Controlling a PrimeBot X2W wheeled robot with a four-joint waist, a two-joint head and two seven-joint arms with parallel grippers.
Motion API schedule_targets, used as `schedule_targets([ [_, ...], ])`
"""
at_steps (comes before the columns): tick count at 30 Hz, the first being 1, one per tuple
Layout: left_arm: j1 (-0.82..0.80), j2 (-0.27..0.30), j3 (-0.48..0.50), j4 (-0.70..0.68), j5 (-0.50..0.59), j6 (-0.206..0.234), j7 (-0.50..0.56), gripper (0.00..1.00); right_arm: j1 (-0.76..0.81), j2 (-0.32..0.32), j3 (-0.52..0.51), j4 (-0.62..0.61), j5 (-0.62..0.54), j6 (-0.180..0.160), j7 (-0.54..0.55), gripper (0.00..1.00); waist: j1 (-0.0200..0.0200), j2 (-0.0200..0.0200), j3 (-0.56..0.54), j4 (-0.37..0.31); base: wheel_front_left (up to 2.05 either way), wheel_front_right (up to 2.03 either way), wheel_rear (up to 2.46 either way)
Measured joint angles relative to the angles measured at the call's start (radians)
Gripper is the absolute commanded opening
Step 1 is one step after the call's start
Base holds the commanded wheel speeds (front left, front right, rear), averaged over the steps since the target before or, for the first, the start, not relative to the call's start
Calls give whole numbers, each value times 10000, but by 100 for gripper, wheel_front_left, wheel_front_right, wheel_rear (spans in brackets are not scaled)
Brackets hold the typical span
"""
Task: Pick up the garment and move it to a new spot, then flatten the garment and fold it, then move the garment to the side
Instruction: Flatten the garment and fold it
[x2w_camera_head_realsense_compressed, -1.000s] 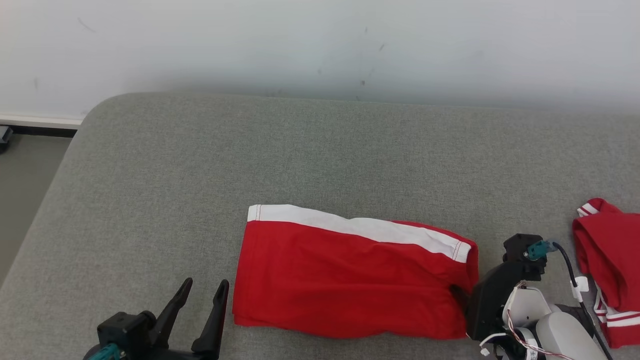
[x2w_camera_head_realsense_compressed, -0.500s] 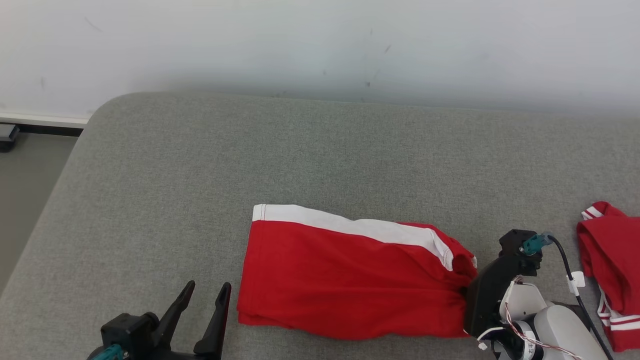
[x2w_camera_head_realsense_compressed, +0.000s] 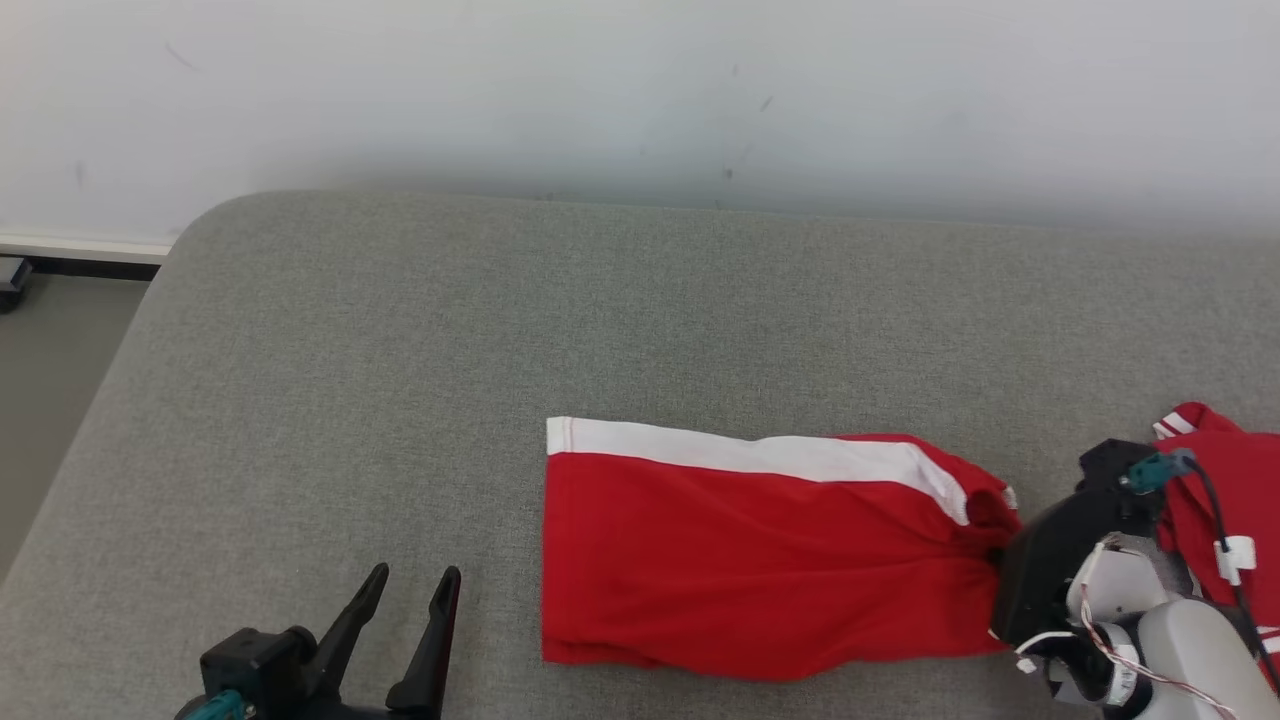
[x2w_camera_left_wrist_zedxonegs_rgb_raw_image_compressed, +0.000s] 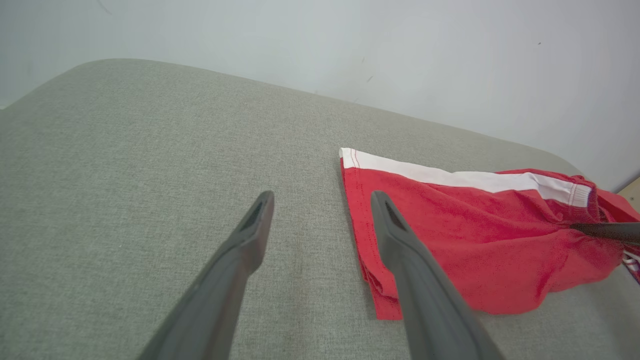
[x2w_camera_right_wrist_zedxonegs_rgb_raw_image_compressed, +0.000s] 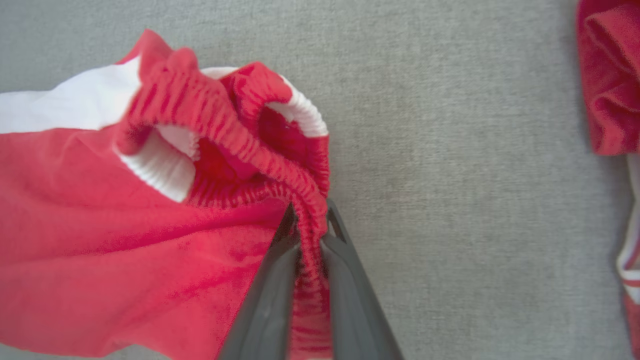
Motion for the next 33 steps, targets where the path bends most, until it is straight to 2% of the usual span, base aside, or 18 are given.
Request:
schedule_targets([
  [10, 45, 8, -29, 29, -46, 0, 0, 100, 790, -704, -1933, -660, -884, 0, -44, 0, 0, 0, -114, -230, 0, 0, 0],
  [16, 64, 21, -52, 84, -46, -4, 0, 100, 846, -587, -2336, -1256, -1168, 0, 127, 0, 0, 0, -240, -324, 0, 0, 0],
  [22, 57, -2, -230, 178, -46, -90, 94, 100, 861, -59, -1327, -2021, -1152, -2, 681, 0, -1, 0, -389, -330, 0, 0, 0],
  [33, 130, -8, -291, 240, -48, -94, 102, 100, 570, 167, -77, -2880, -846, 102, 1620, 0, 0, 0, -529, -199, 0, 0, 0],
])
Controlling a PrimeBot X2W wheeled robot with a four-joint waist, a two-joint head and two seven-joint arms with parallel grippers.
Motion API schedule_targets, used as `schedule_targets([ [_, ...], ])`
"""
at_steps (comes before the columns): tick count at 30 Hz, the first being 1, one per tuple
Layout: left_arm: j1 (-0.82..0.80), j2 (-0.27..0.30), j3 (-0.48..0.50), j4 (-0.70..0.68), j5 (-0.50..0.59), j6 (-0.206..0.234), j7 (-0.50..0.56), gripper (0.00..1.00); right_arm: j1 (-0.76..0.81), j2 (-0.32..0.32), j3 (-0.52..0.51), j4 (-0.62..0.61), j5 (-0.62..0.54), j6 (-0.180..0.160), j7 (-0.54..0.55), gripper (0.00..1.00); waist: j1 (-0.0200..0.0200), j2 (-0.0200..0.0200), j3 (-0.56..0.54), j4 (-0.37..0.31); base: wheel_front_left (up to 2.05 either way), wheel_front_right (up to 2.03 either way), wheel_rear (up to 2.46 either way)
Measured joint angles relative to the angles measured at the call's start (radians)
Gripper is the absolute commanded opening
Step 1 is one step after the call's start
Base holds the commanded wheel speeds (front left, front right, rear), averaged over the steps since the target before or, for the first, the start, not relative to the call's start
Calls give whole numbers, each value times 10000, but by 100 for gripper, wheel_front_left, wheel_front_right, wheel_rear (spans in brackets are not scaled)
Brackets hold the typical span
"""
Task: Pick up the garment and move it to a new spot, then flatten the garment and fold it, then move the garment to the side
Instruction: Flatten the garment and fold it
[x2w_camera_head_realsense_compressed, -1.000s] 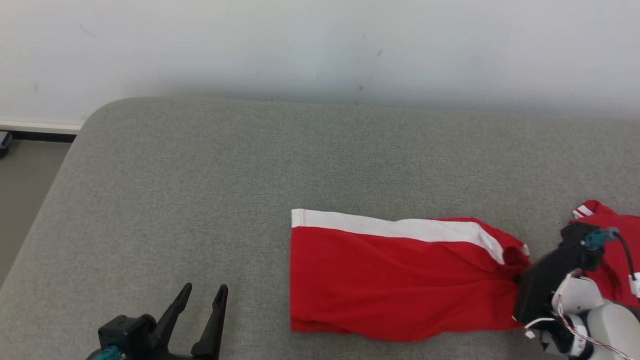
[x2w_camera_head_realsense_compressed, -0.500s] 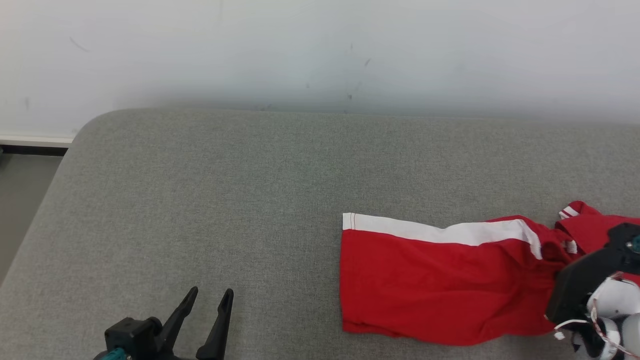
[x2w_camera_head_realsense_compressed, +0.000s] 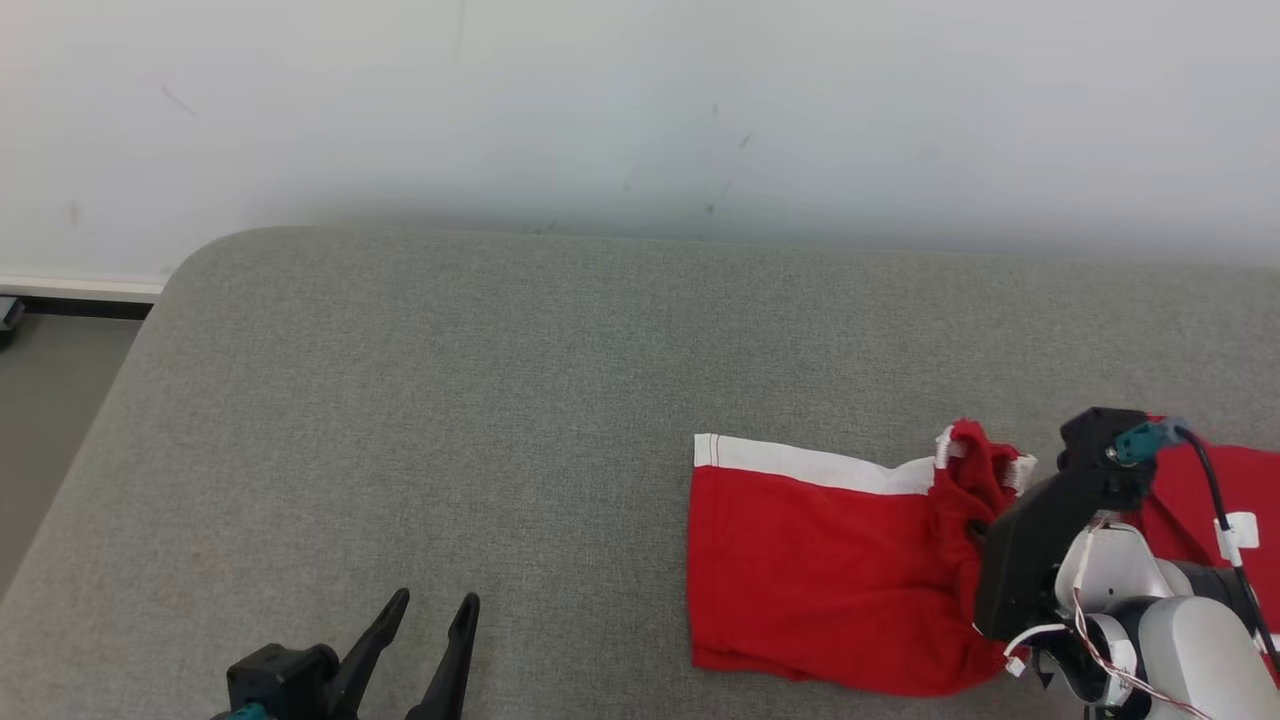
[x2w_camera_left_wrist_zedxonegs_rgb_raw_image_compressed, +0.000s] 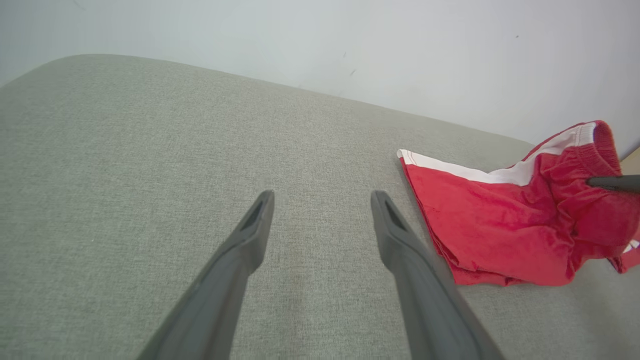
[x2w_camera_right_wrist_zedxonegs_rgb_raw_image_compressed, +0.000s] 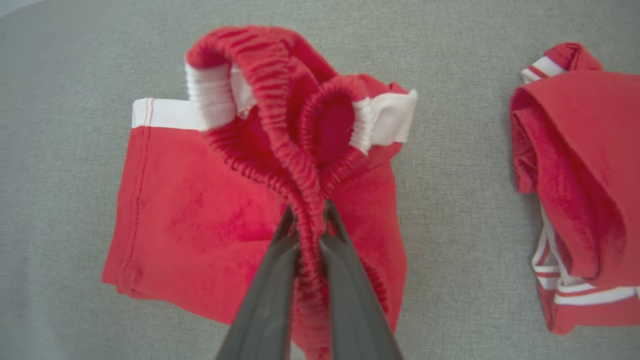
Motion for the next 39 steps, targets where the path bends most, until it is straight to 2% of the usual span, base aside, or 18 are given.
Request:
schedule_targets([
  [13, 70, -42, -138, 29, 0, -86, 98, 100, -880, 92, 1195, 389, 96, -46, 539, 0, 0, 0, 24, 201, 0, 0, 0],
  [24, -144, -96, -182, 59, 0, -161, 119, 100, -1714, 86, 2309, 1179, 516, -102, 489, 0, 1, 0, 269, 600, 0, 0, 0],
  [39, -182, -117, -142, 180, -15, -161, 113, 100, -2123, 82, 2148, 2612, 771, -102, -543, 0, 1, 0, 493, 891, 0, 0, 0],
])
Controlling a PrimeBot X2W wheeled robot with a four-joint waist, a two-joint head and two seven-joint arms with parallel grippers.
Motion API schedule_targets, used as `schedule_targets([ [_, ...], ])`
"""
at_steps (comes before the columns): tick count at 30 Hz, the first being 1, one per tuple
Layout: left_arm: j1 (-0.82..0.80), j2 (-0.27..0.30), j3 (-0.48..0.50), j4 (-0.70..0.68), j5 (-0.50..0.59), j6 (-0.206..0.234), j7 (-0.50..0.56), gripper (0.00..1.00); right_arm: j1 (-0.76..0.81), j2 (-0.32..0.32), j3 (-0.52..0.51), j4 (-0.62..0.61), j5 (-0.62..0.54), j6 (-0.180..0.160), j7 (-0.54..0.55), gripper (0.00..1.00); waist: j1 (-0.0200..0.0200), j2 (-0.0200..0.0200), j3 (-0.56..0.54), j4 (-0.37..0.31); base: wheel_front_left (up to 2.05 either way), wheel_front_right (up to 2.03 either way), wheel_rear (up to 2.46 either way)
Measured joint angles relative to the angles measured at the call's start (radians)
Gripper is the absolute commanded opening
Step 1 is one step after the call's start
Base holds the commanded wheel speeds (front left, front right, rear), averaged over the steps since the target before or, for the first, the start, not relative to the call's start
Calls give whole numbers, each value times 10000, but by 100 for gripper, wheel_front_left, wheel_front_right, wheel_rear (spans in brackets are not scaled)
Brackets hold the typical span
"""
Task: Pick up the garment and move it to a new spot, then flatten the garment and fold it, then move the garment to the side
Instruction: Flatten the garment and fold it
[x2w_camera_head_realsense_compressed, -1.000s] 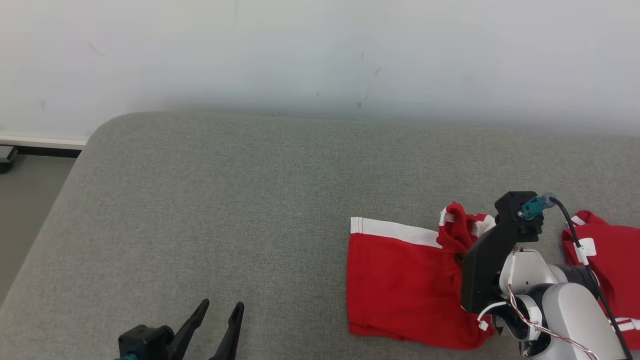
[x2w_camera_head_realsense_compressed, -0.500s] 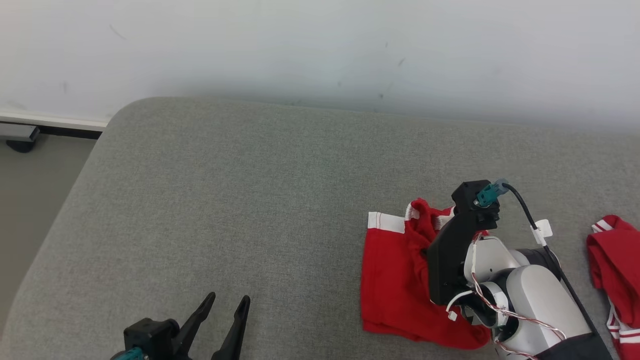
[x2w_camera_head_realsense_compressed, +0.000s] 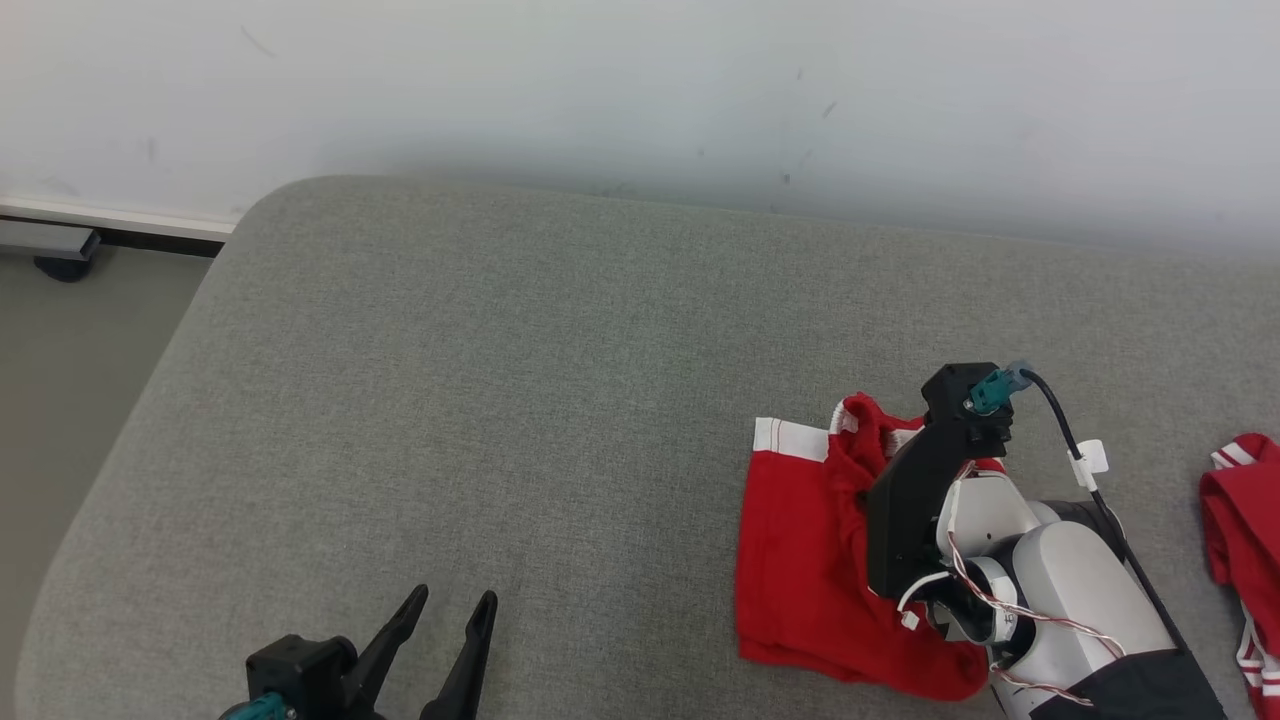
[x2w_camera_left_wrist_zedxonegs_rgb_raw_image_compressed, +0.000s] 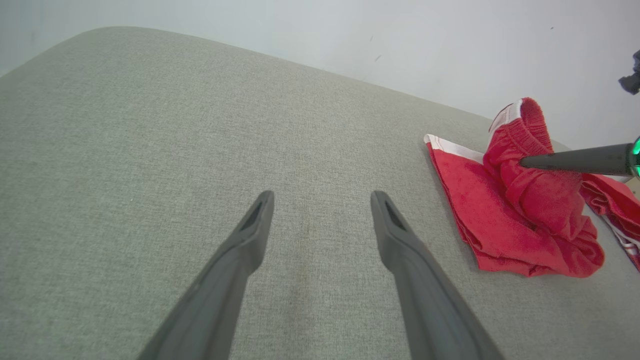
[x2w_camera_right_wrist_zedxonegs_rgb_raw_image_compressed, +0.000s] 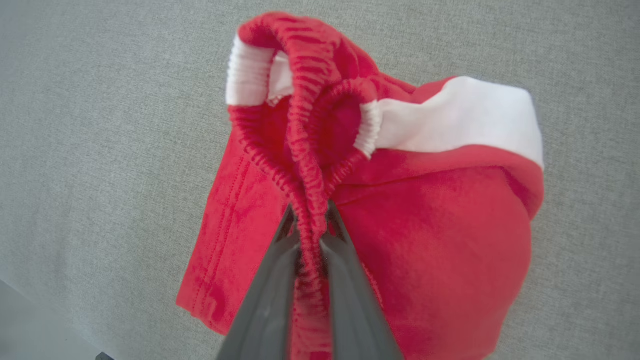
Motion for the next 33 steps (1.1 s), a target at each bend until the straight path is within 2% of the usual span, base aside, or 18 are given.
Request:
schedule_targets([
  [14, -140, -79, -169, 104, 0, -4, 0, 100, -201, -15, 387, 859, 529, -2, -805, 0, 0, 0, 1, 200, 0, 0, 0],
  [15, -140, -90, -167, 113, 0, -4, 0, 100, -223, -15, 416, 943, 537, -2, -880, 35, 0, 0, 3, 221, 0, 0, 0],
  [16, -140, -90, -163, 115, 0, -4, -2, 100, -244, -13, 439, 997, 535, -2, -945, 35, 0, 0, 4, 238, 0, 0, 0],
  [17, -140, -90, -163, 125, 0, -4, -2, 100, -284, -15, 451, 1032, 535, -2, -999, 96, 0, 0, 5, 252, 0, 0, 0],
  [18, -140, -90, -161, 136, 0, -4, -10, 100, -341, -12, 451, 1066, 539, -2, -1118, 100, 0, 0, 5, 264, 0, 0, 0],
  [23, -140, -90, -159, 176, -2, -4, -12, 100, -572, -17, 627, 1200, 759, -2, -1549, 100, 0, 0, -6, 306, 0, 0, 0],
  [30, -131, -46, -44, 242, -31, 2, -56, 100, -821, -19, 1149, 965, 1941, -2, -2385, 100, 0, 0, -90, 232, 0, 0, 0],
  [33, -129, -10, -19, 255, -42, 2, -69, 100, -855, -17, 1062, 700, 1854, -2, -2984, 100, 0, 0, -187, 152, 0, 0, 0],
])
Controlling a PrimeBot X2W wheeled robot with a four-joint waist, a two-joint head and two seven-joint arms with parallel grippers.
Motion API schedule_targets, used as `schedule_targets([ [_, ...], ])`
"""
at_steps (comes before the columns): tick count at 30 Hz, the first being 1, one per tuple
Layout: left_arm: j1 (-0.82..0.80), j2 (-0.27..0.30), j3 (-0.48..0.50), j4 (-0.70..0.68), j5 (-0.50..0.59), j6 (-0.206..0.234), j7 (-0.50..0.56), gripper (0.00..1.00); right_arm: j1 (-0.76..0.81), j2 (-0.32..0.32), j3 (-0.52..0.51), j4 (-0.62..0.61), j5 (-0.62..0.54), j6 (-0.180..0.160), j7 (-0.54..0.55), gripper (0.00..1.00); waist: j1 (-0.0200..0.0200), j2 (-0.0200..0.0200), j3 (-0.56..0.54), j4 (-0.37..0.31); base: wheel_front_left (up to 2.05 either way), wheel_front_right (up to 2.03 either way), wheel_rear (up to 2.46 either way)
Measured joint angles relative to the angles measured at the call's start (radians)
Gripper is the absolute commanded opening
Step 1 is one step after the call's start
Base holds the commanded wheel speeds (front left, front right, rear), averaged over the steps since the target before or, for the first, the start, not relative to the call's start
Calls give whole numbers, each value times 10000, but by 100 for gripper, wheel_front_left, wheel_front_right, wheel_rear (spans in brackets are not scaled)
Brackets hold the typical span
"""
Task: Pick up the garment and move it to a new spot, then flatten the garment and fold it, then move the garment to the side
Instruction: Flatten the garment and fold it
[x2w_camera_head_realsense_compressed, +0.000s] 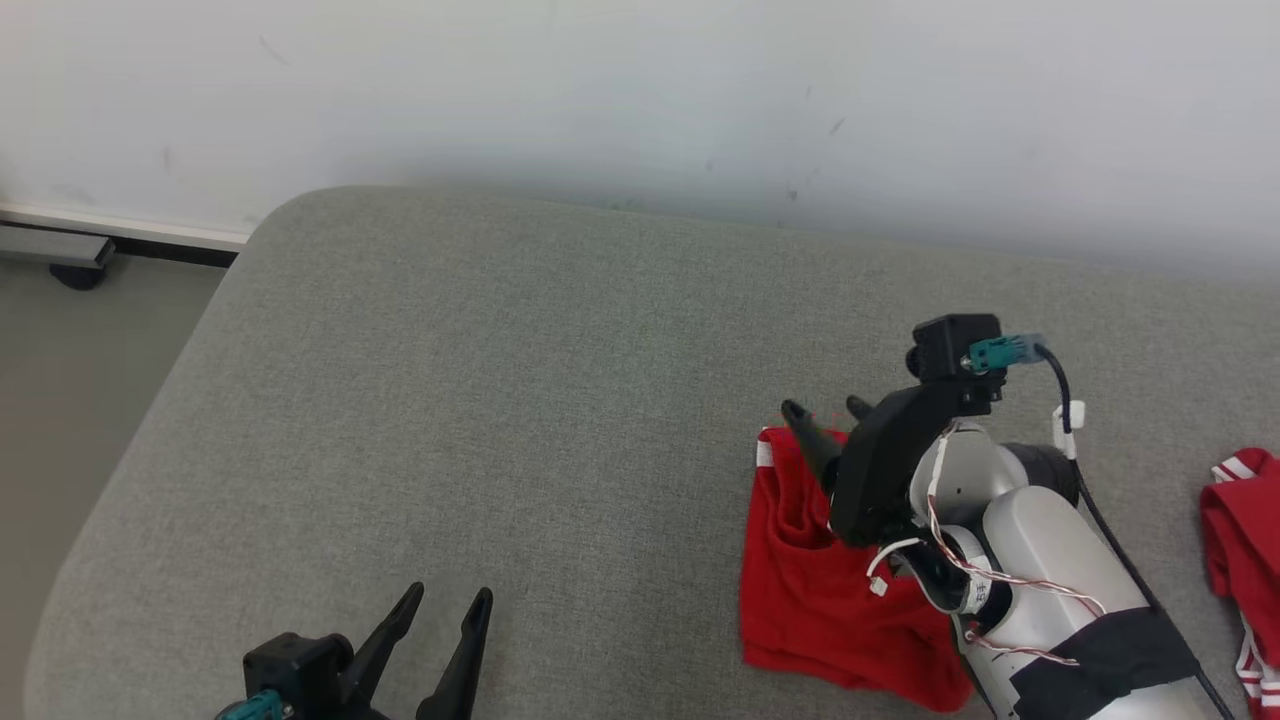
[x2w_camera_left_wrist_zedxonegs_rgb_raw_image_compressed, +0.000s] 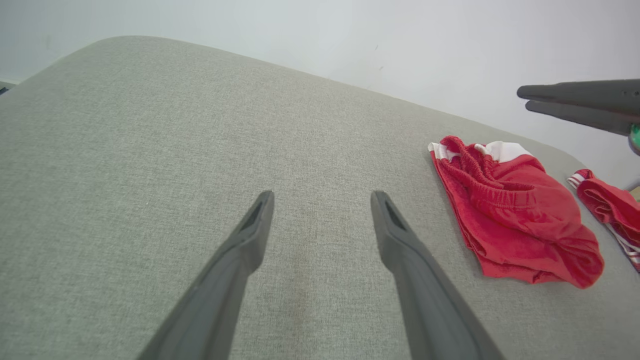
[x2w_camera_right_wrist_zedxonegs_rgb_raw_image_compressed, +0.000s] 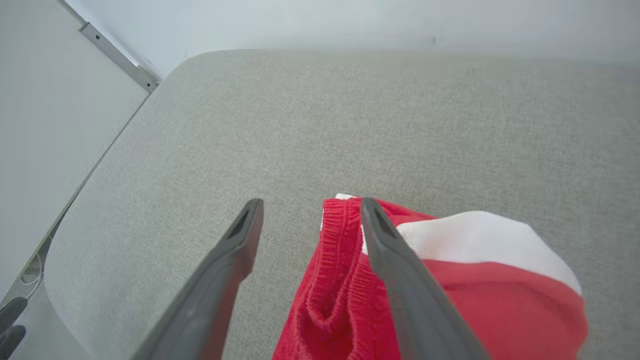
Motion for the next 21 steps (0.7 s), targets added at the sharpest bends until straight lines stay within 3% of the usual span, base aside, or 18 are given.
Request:
schedule_targets([
  [7, 54, 92, 140, -35, 0, 90, -163, 100, 346, 2, -734, -1045, -1231, -2, -1969, 100, 0, -1, -256, -299, 0, 0, 0],
  [13, 331, 322, 395, -182, 0, 190, -339, 100, 2234, 31, -1467, -2203, -2330, -13, -4195, 100, -1, 0, -572, -744, 0, 0, 0],
  [21, 586, 616, 759, -604, 0, 351, -571, 100, 4101, 63, -1703, -3030, -2819, -31, -5858, 100, -1, 0, -838, -1329, 0, 0, 0],
])
